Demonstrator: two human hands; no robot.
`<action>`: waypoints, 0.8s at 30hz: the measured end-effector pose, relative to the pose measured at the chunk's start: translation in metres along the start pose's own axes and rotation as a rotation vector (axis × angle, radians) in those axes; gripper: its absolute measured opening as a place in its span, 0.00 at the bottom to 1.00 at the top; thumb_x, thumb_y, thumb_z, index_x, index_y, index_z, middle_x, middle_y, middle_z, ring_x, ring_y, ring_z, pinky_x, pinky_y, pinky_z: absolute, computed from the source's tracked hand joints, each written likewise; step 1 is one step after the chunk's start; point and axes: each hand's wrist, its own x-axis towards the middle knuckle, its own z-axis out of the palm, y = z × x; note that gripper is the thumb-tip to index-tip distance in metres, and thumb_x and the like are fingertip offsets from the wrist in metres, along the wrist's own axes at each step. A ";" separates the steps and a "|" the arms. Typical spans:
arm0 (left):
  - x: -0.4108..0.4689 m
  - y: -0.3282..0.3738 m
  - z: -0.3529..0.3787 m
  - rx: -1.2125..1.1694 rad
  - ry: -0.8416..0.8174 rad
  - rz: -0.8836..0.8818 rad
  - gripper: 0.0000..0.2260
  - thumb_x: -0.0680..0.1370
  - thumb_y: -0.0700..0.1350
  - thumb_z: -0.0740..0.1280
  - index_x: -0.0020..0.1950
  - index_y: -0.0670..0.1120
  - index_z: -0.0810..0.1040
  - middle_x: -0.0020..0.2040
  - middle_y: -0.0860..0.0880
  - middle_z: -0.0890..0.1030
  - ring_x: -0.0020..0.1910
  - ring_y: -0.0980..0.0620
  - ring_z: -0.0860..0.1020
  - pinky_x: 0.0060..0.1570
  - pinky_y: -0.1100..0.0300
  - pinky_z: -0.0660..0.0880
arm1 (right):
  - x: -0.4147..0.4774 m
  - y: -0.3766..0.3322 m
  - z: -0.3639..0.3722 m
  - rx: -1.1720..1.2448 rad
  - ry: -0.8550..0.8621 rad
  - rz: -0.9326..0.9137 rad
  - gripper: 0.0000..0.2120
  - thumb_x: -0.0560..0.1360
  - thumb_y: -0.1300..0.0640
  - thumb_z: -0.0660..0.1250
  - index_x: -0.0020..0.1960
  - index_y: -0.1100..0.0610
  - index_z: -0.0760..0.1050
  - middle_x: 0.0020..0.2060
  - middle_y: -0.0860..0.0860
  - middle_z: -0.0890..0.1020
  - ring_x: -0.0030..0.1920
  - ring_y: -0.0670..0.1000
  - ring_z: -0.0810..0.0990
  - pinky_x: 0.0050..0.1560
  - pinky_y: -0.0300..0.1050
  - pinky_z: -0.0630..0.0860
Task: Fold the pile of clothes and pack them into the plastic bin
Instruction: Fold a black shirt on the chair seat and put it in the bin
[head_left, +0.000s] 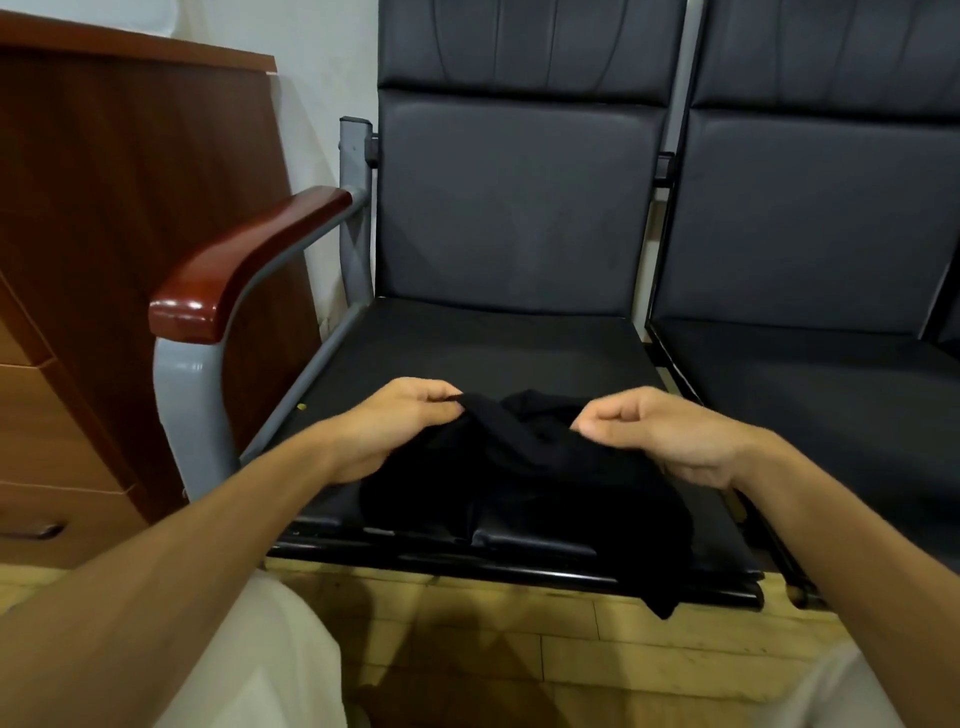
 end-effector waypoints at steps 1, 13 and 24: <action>-0.003 -0.002 -0.002 0.097 -0.069 -0.040 0.08 0.80 0.38 0.62 0.54 0.40 0.81 0.47 0.42 0.83 0.47 0.47 0.81 0.48 0.59 0.78 | 0.000 0.003 0.001 -0.102 -0.052 0.059 0.13 0.78 0.52 0.64 0.52 0.61 0.80 0.39 0.52 0.80 0.37 0.45 0.78 0.35 0.37 0.74; -0.018 -0.023 -0.011 0.865 -0.342 -0.098 0.29 0.74 0.58 0.69 0.72 0.56 0.63 0.63 0.55 0.64 0.61 0.56 0.66 0.62 0.60 0.68 | 0.039 0.031 0.011 -0.555 0.456 0.077 0.22 0.75 0.39 0.65 0.62 0.52 0.75 0.55 0.48 0.79 0.57 0.49 0.77 0.53 0.40 0.70; 0.029 -0.042 -0.008 1.170 -0.092 0.044 0.19 0.79 0.46 0.65 0.70 0.51 0.70 0.64 0.50 0.71 0.65 0.49 0.69 0.65 0.52 0.66 | 0.057 0.020 -0.002 0.310 0.783 0.067 0.09 0.80 0.59 0.62 0.44 0.57 0.79 0.47 0.58 0.83 0.47 0.56 0.81 0.54 0.54 0.79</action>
